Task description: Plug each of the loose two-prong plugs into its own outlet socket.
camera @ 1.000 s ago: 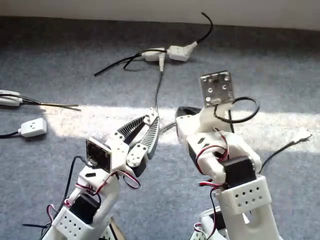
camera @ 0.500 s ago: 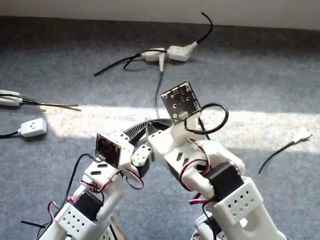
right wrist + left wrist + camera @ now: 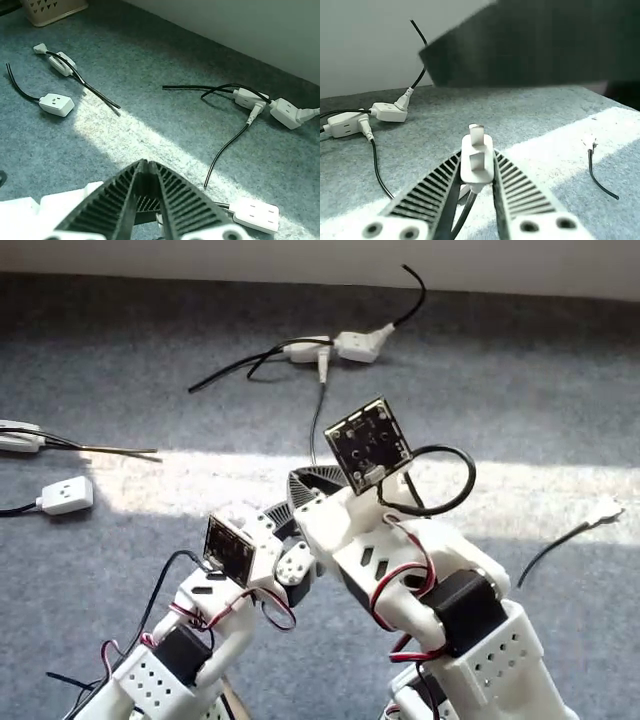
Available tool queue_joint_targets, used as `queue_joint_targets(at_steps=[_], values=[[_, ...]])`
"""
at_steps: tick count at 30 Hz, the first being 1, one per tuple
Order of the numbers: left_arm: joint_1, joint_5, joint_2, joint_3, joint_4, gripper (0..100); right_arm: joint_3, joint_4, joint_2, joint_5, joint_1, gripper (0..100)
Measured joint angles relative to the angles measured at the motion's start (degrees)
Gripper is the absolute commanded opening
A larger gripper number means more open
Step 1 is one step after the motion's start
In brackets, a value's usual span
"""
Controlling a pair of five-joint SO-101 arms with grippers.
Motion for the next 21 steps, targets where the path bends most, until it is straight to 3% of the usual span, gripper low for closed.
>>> queue_joint_targets(at_steps=[5, 13, 21], values=[[0.0, 0.09, 6.24, 0.0, -2.64, 7, -0.7, 4.4, 0.0, 0.09, -2.37, 0.8], [-5.19, 0.18, 18.29, -0.18, -17.58, 7, 4.48, 6.24, 0.0, 0.09, -2.73, 0.8], [-5.45, 0.0, 21.27, -0.7, -19.16, 7, 11.34, -0.26, -0.53, 2.37, -2.81, 0.8]])
